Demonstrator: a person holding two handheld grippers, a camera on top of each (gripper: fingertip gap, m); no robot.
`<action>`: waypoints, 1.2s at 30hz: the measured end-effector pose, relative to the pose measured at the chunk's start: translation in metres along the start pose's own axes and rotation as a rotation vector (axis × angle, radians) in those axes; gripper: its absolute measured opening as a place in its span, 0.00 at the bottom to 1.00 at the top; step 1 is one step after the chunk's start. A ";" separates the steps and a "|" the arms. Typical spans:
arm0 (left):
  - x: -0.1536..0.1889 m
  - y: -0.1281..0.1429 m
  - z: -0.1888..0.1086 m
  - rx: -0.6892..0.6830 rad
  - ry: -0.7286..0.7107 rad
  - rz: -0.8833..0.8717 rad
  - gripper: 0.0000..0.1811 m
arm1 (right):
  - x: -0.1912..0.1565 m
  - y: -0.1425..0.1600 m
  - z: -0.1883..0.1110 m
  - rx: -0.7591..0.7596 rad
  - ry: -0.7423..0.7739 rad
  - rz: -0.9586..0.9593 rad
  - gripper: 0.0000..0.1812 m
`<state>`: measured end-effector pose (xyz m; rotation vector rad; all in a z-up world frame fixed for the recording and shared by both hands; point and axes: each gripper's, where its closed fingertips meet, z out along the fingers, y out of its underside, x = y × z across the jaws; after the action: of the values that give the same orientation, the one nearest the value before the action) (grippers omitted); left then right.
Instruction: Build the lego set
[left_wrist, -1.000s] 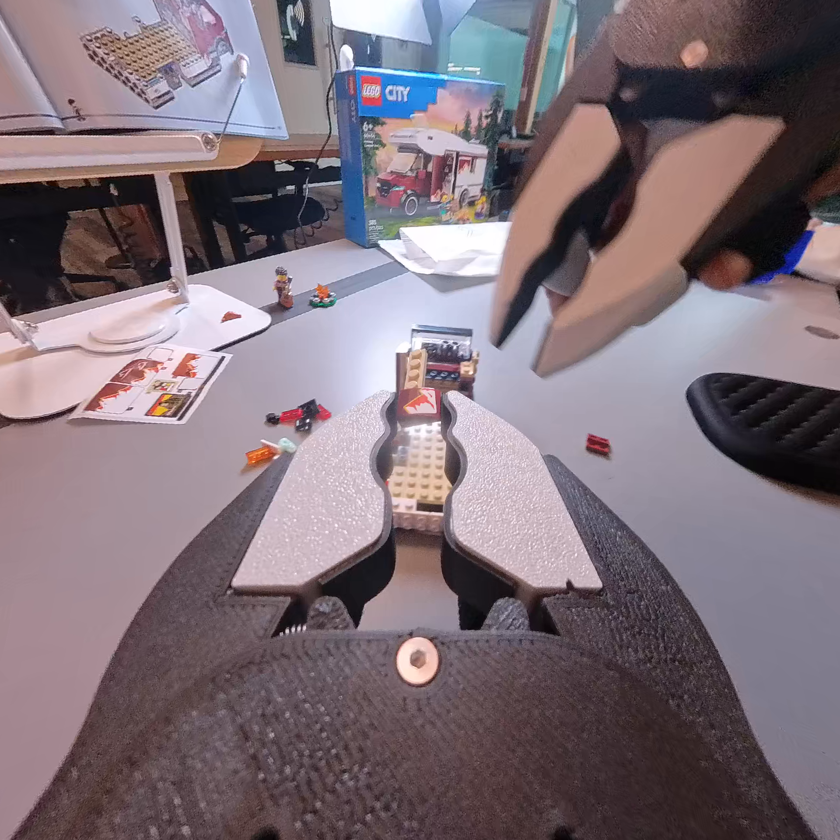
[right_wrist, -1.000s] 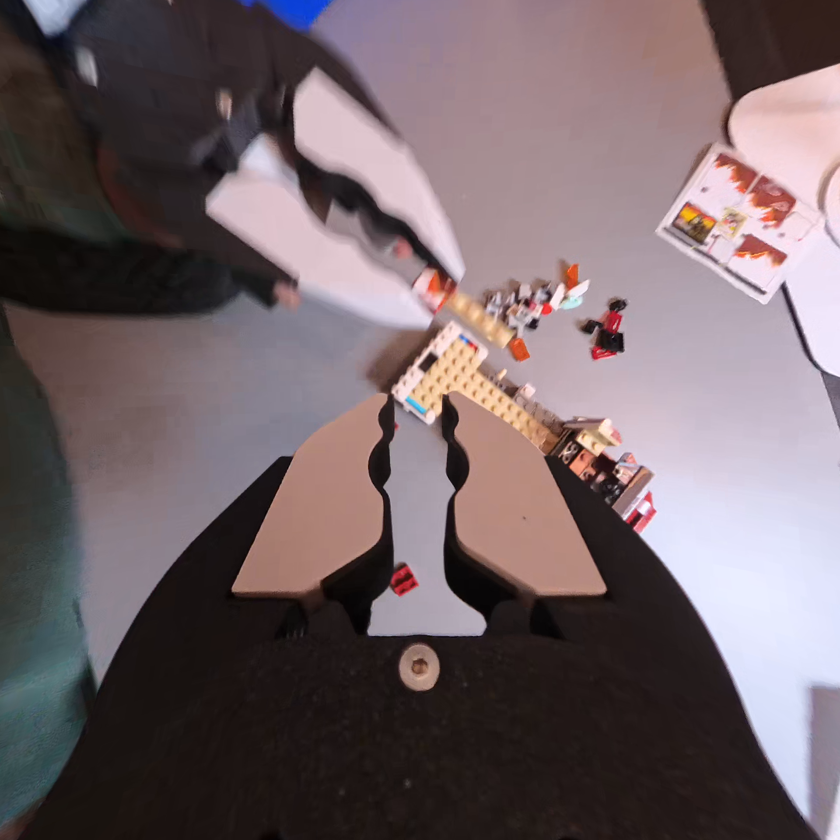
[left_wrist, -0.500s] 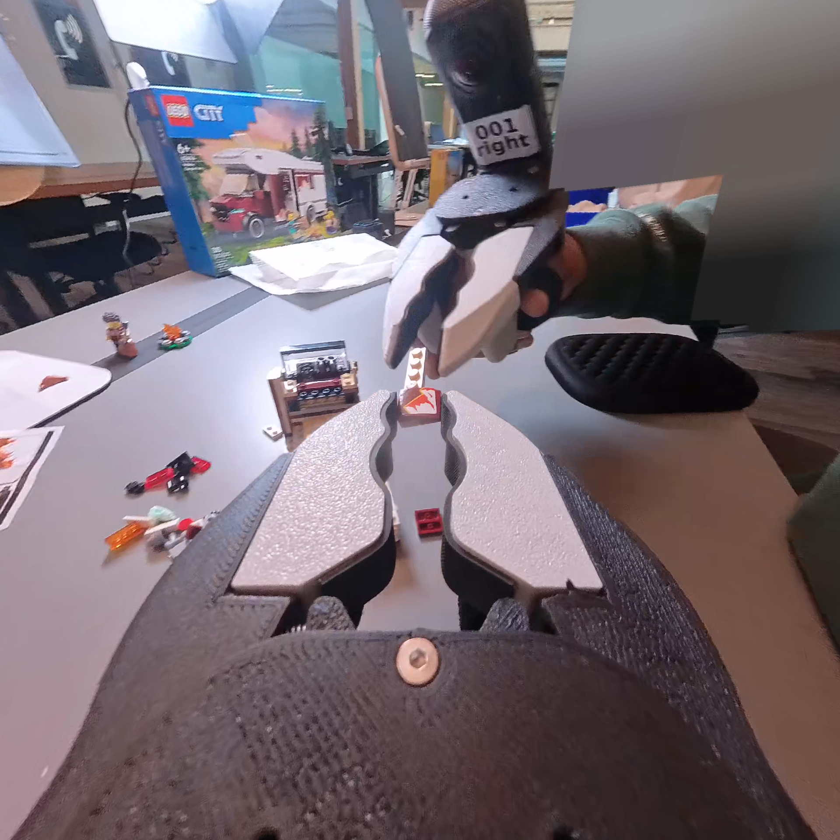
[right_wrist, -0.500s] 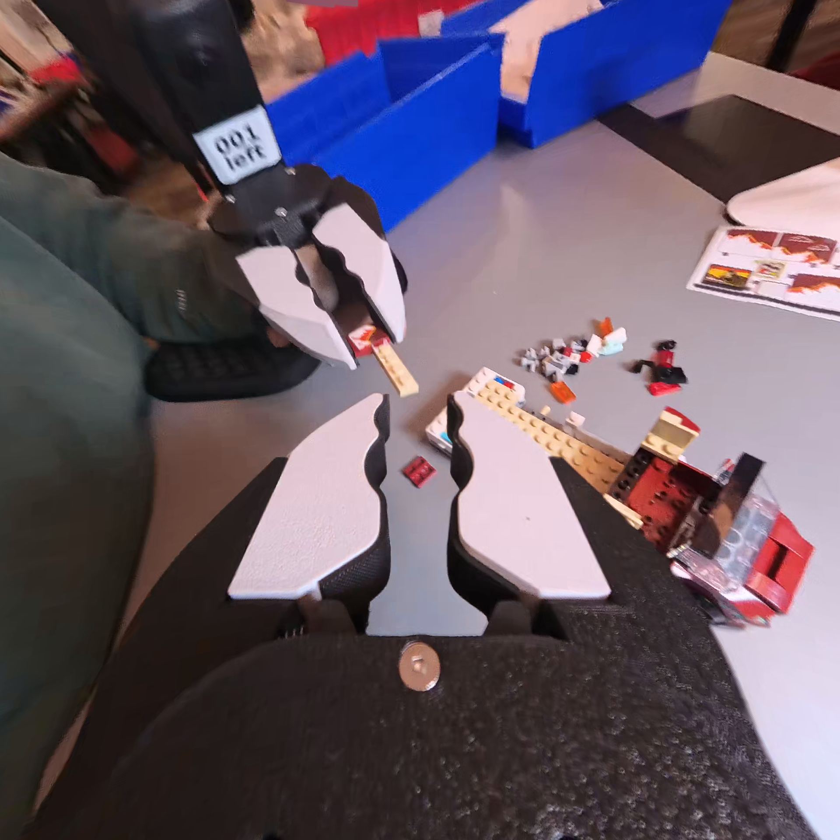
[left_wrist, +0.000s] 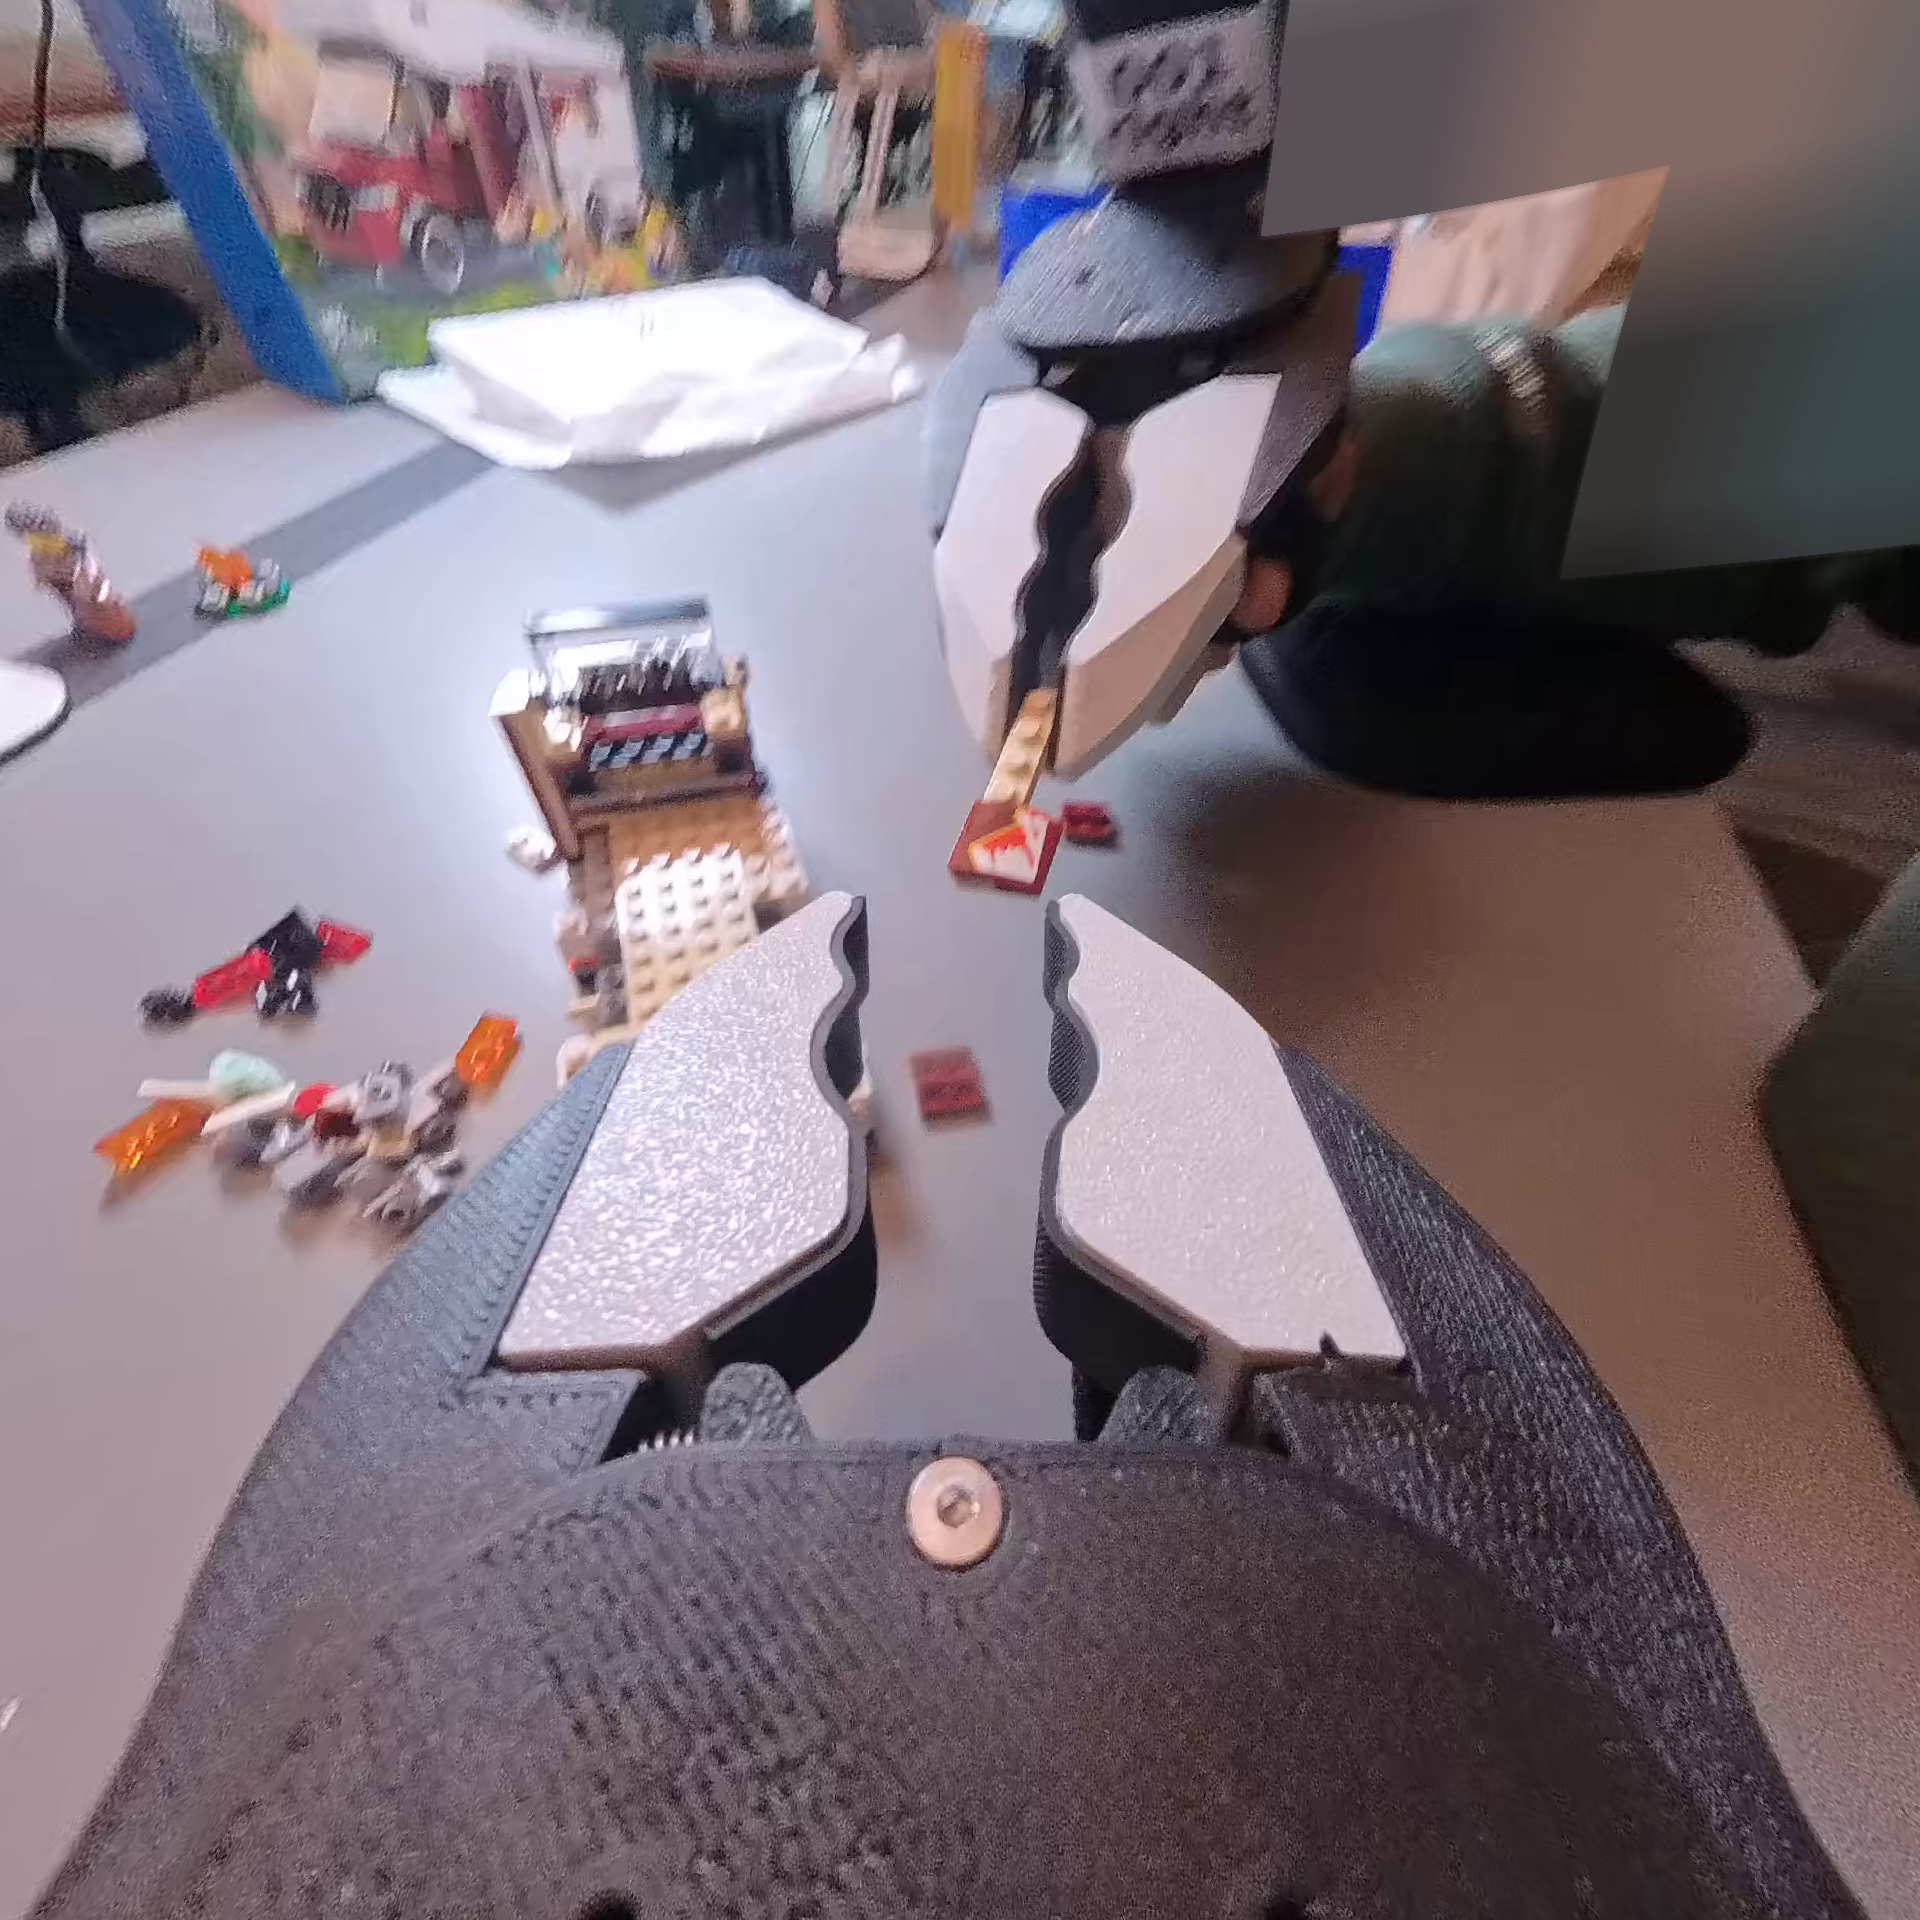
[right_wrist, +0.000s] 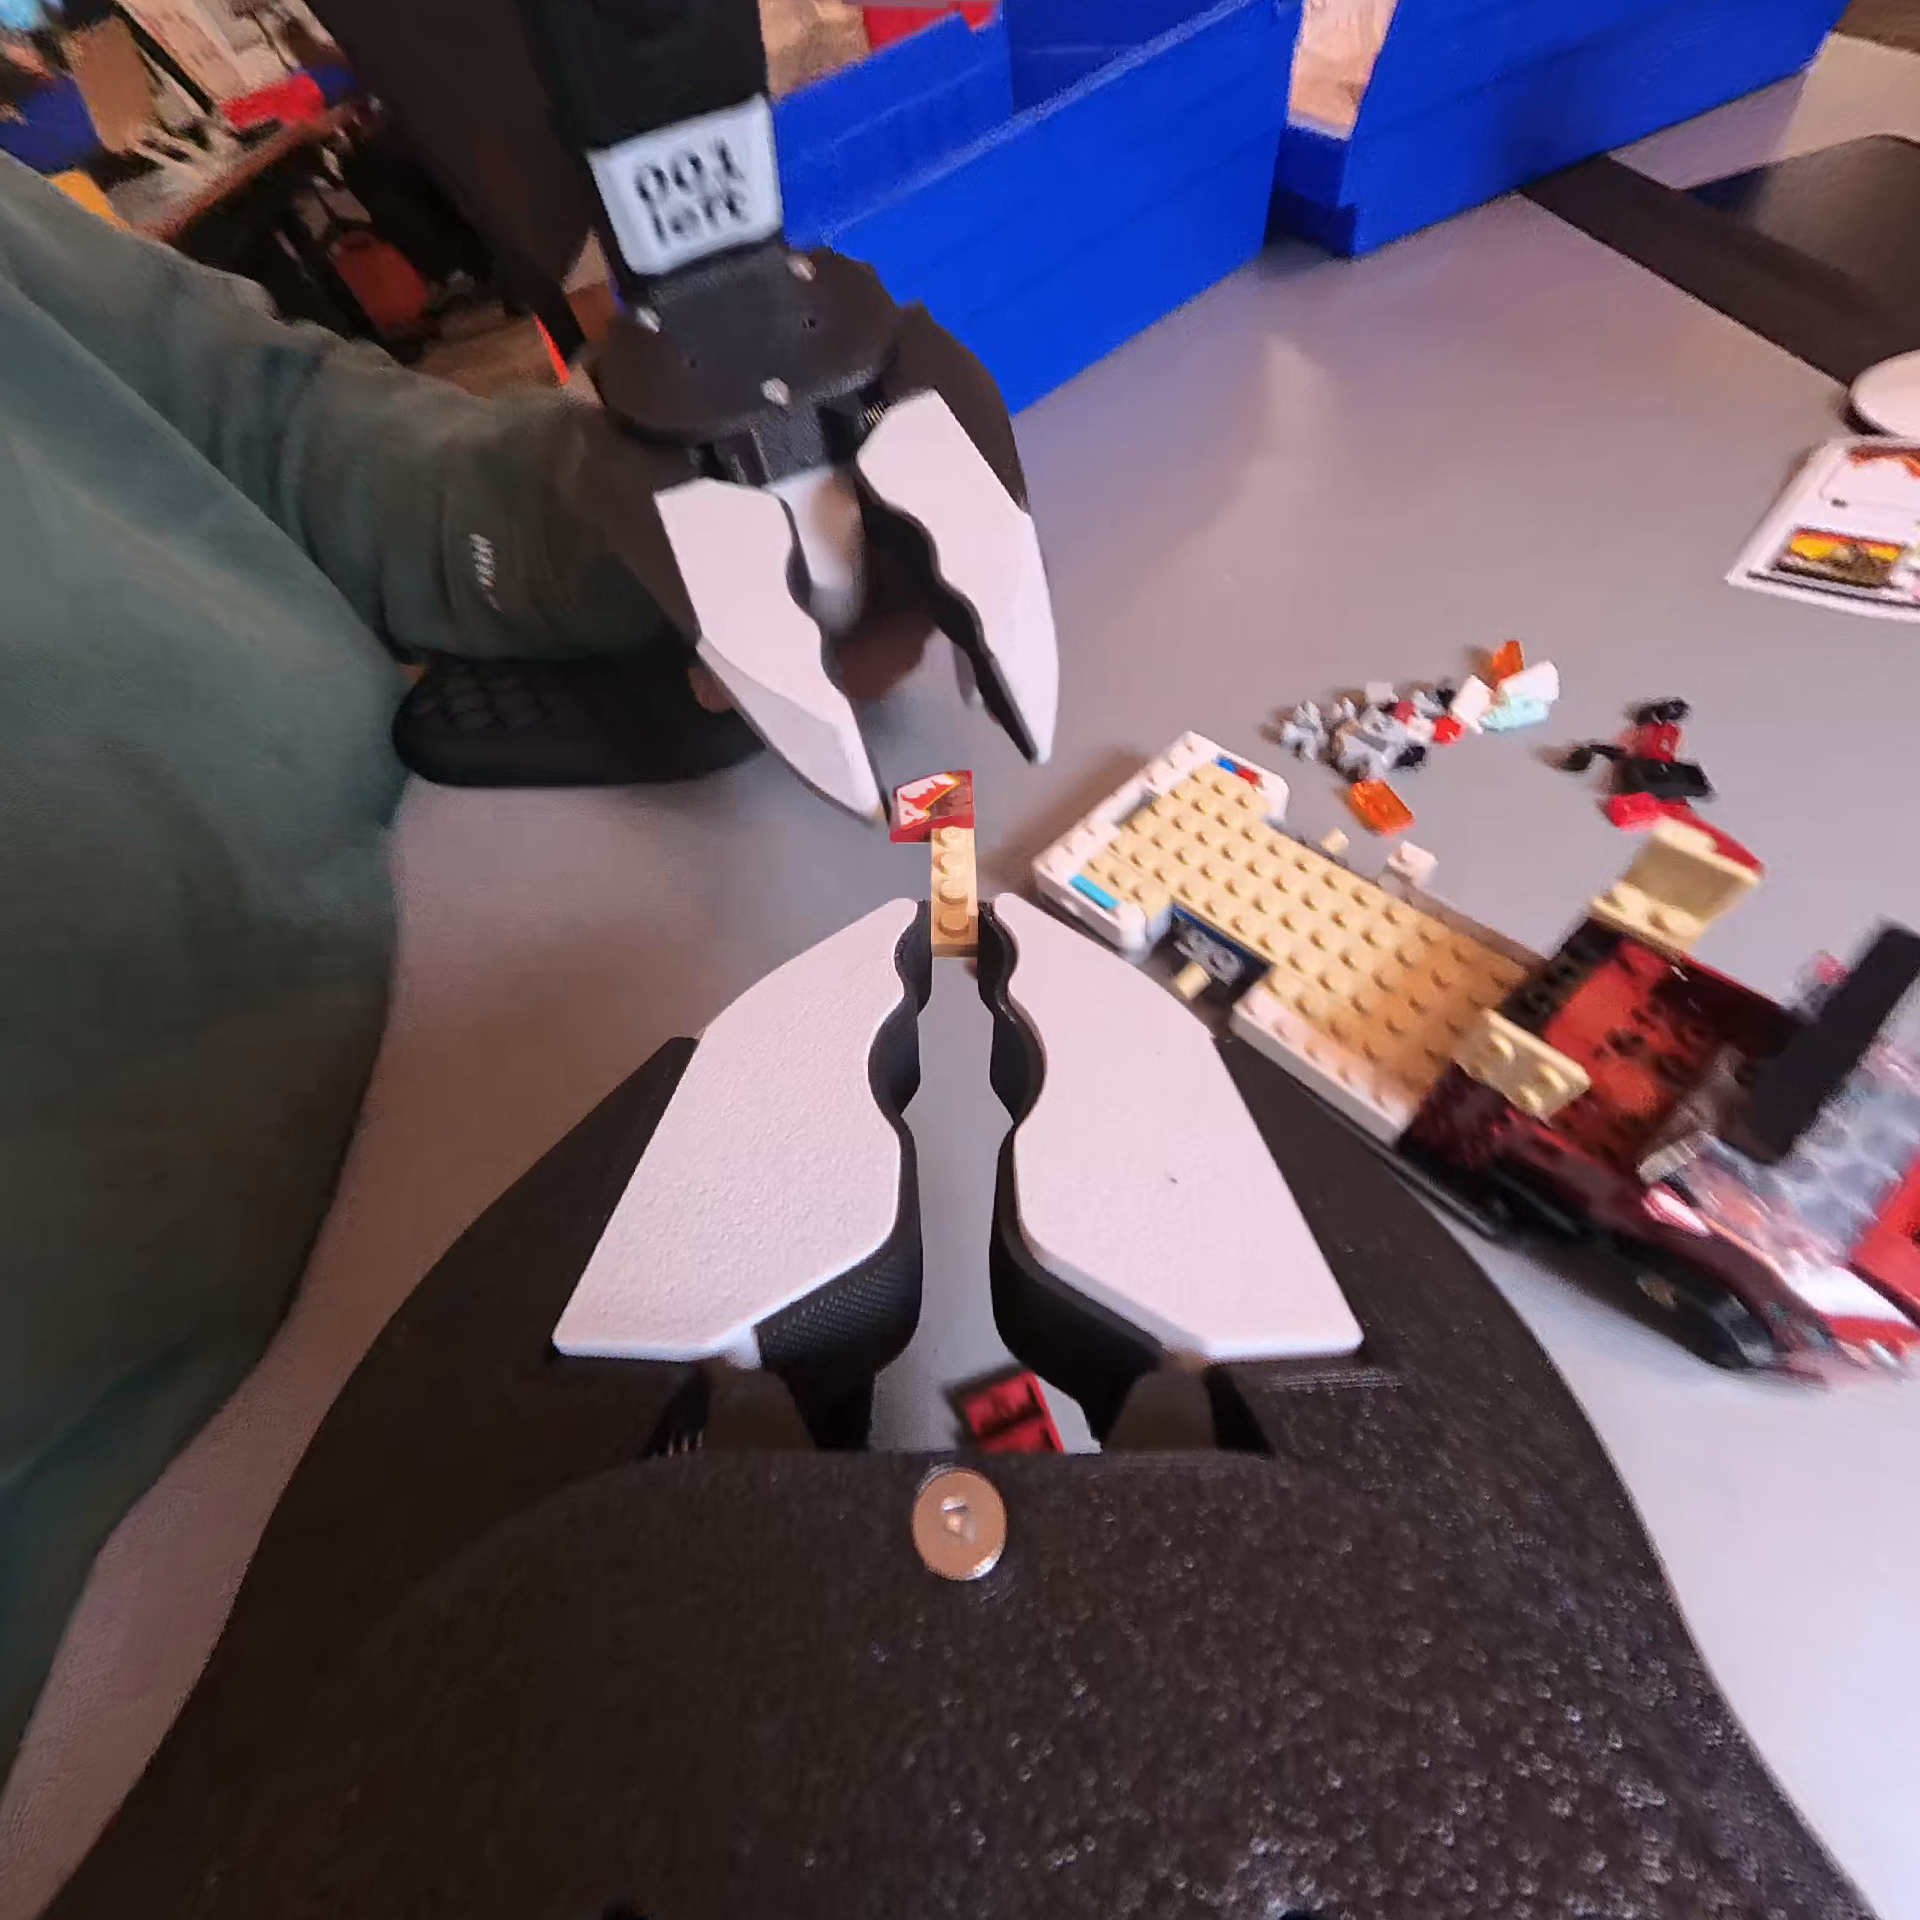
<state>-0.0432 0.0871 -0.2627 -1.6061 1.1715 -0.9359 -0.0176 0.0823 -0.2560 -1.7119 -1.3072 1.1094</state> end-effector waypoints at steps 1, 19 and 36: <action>-0.004 0.010 0.001 -0.071 -0.027 -0.008 0.16 | 0.006 0.007 -0.004 -0.015 0.025 -0.006 0.04; 0.003 0.062 0.032 -0.578 -0.107 0.038 0.13 | 0.014 0.052 -0.021 -0.178 0.073 -0.105 0.04; 0.032 0.042 0.014 -0.340 0.116 -0.293 0.12 | 0.008 0.082 -0.011 -0.552 0.110 -0.276 0.09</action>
<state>-0.0336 0.0540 -0.3051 -2.0614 1.2453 -1.0693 0.0239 0.0694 -0.3268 -1.8588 -1.8270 0.5113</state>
